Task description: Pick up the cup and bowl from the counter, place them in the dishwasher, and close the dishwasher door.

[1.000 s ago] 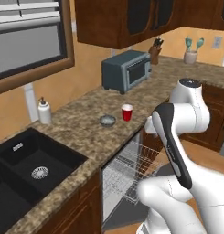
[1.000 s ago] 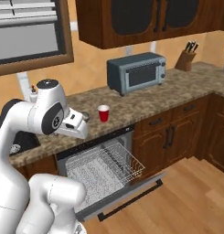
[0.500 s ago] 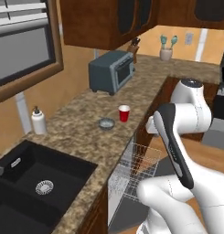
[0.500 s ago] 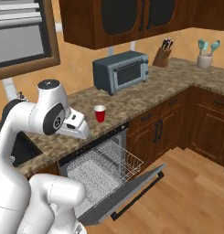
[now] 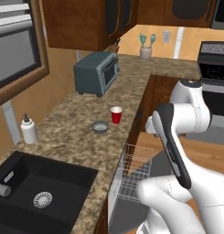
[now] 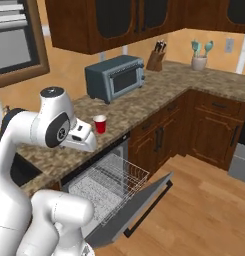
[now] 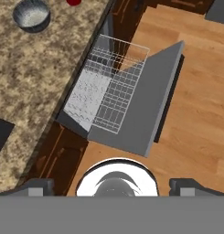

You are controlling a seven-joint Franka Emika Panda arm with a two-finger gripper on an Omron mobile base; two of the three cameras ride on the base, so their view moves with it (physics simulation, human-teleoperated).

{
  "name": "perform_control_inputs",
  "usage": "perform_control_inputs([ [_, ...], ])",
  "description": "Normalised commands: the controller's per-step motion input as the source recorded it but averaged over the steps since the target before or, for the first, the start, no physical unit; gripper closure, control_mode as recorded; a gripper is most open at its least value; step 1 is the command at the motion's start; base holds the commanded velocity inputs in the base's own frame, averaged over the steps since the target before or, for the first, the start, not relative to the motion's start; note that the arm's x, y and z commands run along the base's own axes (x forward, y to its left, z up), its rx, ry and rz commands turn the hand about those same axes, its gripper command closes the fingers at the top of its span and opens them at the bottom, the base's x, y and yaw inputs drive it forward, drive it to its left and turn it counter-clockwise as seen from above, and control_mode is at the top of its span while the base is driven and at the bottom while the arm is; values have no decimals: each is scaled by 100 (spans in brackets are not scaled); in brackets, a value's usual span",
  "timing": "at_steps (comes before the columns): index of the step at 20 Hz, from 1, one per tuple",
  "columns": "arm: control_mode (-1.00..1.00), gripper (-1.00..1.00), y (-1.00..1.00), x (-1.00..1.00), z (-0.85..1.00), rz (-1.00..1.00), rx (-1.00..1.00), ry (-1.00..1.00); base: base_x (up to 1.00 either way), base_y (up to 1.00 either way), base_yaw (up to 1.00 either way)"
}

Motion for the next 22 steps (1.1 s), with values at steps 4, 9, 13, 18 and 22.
perform_control_inputs([
  [4, 100, -100, 0, 0, 0, 0, 0, 0, 0, 35, -33],
  [9, 100, -100, 0, 0, 0, 0, 0, 0, 0, 49, -31],
  [13, 100, -100, 0, 0, 0, 0, 0, 0, 0, 48, -26],
  [18, -100, -100, 0, 0, 0, -2, 0, 0, 0, 9, -6],
  [22, -100, -100, 0, 0, 0, 0, 0, 0, 0, 0, 0],
])
